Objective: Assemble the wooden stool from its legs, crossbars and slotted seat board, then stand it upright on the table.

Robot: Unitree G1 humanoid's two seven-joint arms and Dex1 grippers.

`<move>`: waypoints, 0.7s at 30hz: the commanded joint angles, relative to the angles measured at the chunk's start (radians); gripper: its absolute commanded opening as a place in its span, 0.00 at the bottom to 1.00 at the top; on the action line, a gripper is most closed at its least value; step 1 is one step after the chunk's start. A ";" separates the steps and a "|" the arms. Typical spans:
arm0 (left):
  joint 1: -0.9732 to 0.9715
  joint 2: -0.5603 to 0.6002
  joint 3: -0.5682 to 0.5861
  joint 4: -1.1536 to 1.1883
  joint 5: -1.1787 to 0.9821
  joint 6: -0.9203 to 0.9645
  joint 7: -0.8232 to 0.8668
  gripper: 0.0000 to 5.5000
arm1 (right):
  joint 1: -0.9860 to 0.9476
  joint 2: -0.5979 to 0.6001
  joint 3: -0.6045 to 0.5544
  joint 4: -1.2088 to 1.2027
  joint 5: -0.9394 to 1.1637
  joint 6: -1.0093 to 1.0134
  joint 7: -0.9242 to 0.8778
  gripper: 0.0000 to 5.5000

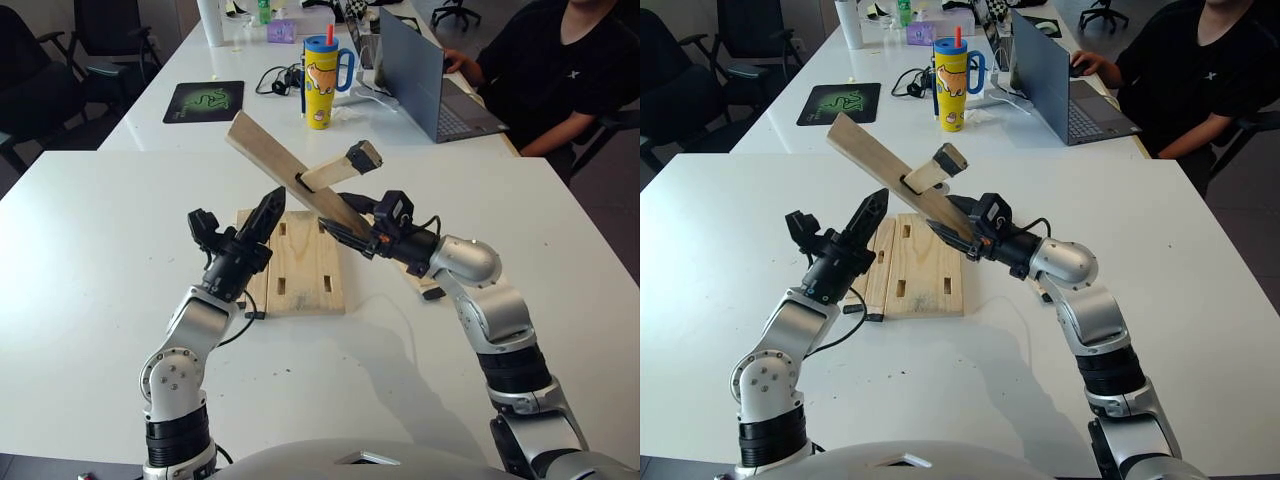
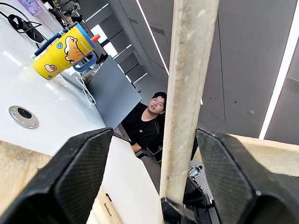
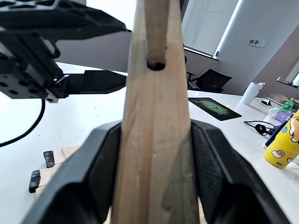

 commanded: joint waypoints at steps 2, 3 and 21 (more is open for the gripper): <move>-0.042 0.010 0.019 -0.034 -0.064 -0.024 0.049 0.59 | 0.016 -0.016 0.012 -0.024 0.008 -0.025 0.031 0.38; -0.047 0.009 0.022 -0.033 -0.074 -0.029 0.058 0.59 | 0.019 -0.018 0.015 -0.026 0.008 -0.029 0.037 0.38; -0.058 0.043 0.000 -0.027 -0.065 -0.080 0.094 0.21 | 0.021 -0.028 0.041 -0.015 -0.005 -0.073 0.059 0.38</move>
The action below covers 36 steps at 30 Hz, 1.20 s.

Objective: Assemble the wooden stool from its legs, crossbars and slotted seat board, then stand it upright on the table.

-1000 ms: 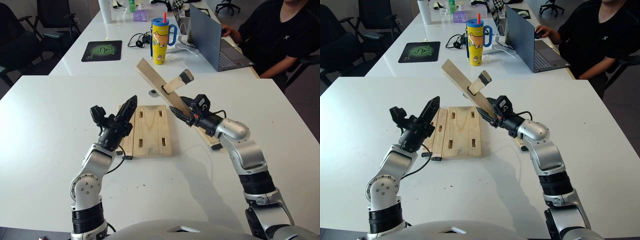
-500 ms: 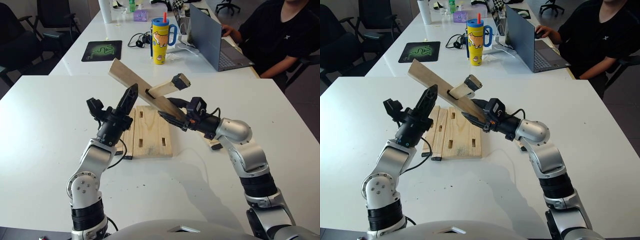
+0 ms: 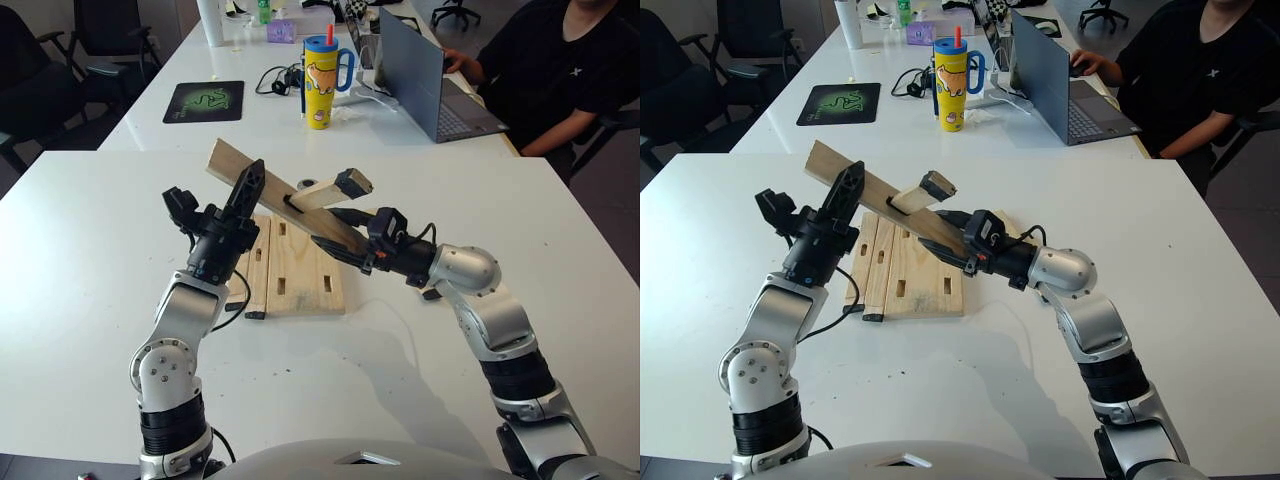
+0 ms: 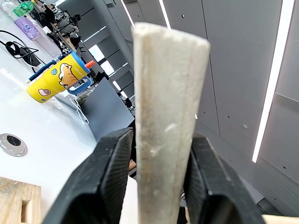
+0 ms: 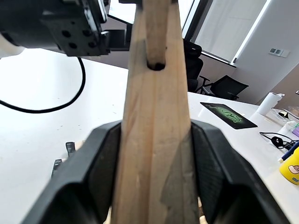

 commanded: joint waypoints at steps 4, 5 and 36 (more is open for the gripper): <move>-0.006 0.023 0.001 0.002 0.009 -0.010 0.019 0.19 | -0.006 -0.003 0.000 -0.010 0.008 -0.001 0.006 0.38; -0.004 0.027 0.001 0.004 0.016 -0.010 0.020 0.19 | -0.006 -0.002 0.001 -0.010 0.010 0.001 0.007 0.38; -0.032 0.095 0.269 0.223 0.207 -0.186 0.089 0.19 | 0.024 -0.101 0.105 0.112 0.009 0.137 0.158 0.65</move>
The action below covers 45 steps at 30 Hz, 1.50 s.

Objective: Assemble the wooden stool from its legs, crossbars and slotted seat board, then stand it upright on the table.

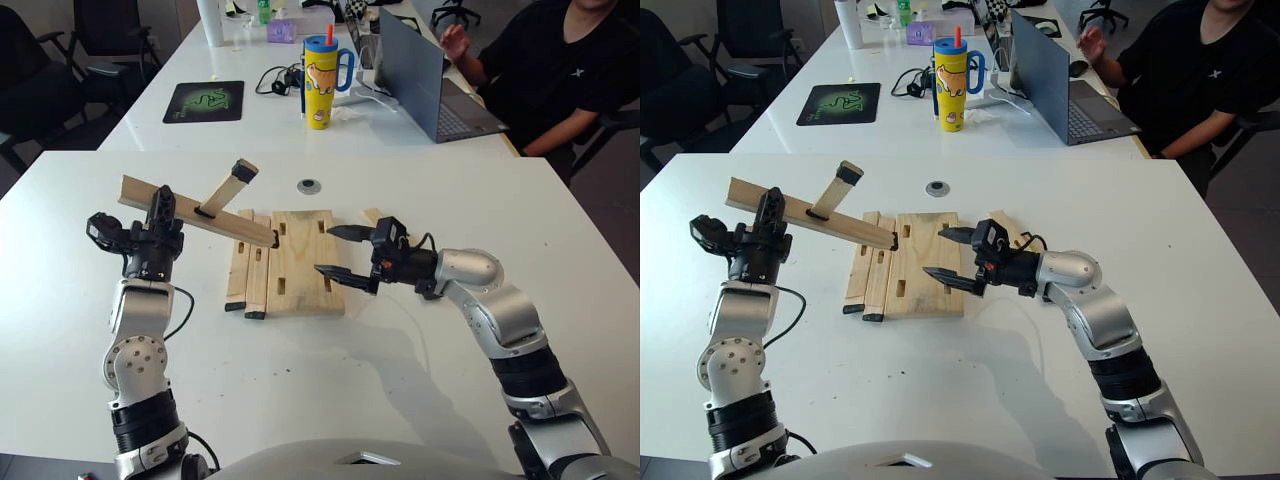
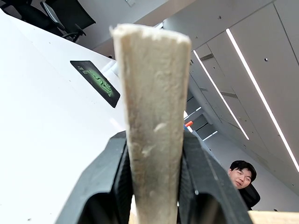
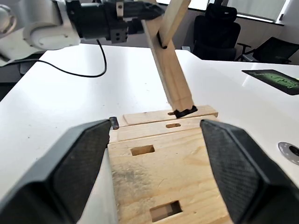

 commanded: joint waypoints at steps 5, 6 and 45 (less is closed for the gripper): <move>-0.015 0.002 0.009 0.019 0.030 -0.011 0.005 0.19 | -0.036 0.032 0.131 0.202 -0.216 -0.095 -0.068 0.65; -0.015 0.000 0.009 0.023 0.032 -0.011 0.003 0.19 | -0.047 0.047 0.142 0.233 -0.243 -0.110 -0.086 0.65; -0.023 -0.111 -0.183 0.032 0.221 -0.032 -0.049 0.19 | 0.027 -0.042 0.159 0.122 -0.048 0.487 0.004 0.65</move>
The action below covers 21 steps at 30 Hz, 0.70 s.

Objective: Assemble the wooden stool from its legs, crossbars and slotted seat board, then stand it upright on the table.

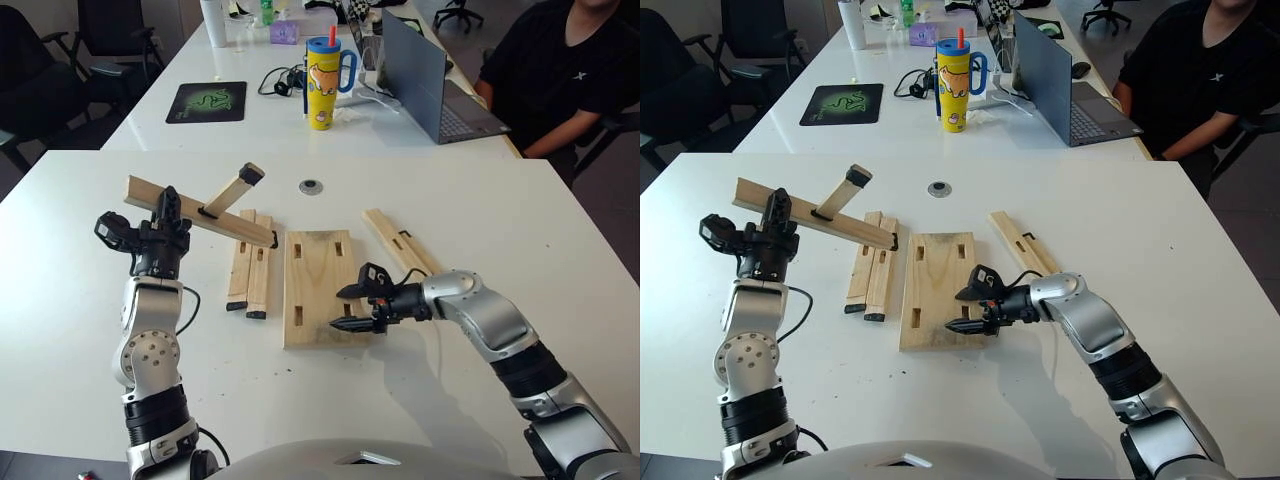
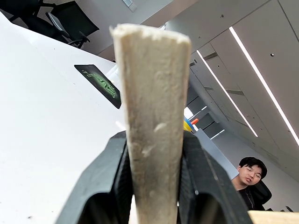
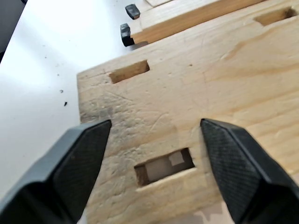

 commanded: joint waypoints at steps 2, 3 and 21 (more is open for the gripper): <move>-0.015 -0.024 -0.136 0.018 0.139 -0.007 -0.028 0.19 | 0.039 0.043 0.038 0.041 -0.016 0.109 -0.086 0.65; -0.021 -0.022 -0.156 0.030 0.175 -0.010 -0.026 0.19 | 0.037 0.049 0.039 0.041 -0.018 0.107 -0.095 0.65; -0.058 0.029 -0.200 0.073 0.465 0.035 0.050 0.19 | 0.050 0.072 0.042 0.046 -0.016 0.105 -0.150 0.65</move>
